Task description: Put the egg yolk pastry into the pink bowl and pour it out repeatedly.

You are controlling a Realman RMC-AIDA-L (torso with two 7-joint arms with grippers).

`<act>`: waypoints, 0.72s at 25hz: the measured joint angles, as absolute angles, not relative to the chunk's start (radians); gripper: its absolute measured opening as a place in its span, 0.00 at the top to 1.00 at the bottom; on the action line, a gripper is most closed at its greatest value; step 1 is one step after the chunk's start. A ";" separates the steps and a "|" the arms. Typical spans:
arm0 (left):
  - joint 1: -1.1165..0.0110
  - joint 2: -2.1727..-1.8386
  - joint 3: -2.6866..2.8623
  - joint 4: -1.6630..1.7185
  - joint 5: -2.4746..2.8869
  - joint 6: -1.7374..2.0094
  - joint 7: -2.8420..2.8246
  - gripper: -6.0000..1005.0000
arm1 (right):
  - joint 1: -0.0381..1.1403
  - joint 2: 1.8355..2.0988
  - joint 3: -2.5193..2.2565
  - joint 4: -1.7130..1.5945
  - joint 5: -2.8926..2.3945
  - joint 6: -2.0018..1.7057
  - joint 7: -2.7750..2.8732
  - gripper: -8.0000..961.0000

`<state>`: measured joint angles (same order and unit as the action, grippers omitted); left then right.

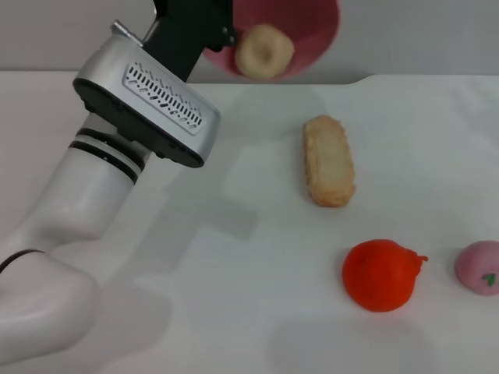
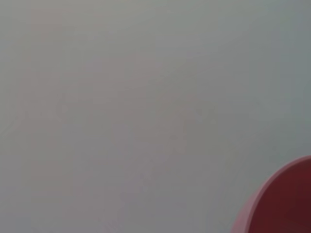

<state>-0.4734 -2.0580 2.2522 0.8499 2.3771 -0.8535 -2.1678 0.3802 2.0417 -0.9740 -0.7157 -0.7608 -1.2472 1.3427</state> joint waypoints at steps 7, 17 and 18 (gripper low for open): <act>-0.480 -2.059 2.265 0.850 2.378 -0.849 -2.170 0.95 | 0.376 2.042 -0.974 -0.714 -0.762 -1.247 1.344 0.41; -0.604 -2.062 2.015 0.859 2.370 -0.323 -2.339 0.95 | 0.395 2.031 -0.986 -0.803 -0.954 -1.314 1.384 0.41; -0.616 -2.063 1.986 0.859 2.370 -0.276 -2.350 0.95 | 0.401 2.031 -0.986 -0.831 -0.995 -1.331 1.399 0.41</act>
<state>-0.6157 -2.0626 1.9864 0.8592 2.3700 -0.2758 -2.3496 0.4005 2.0306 -0.9864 -0.8314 -0.9954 -1.3315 1.3991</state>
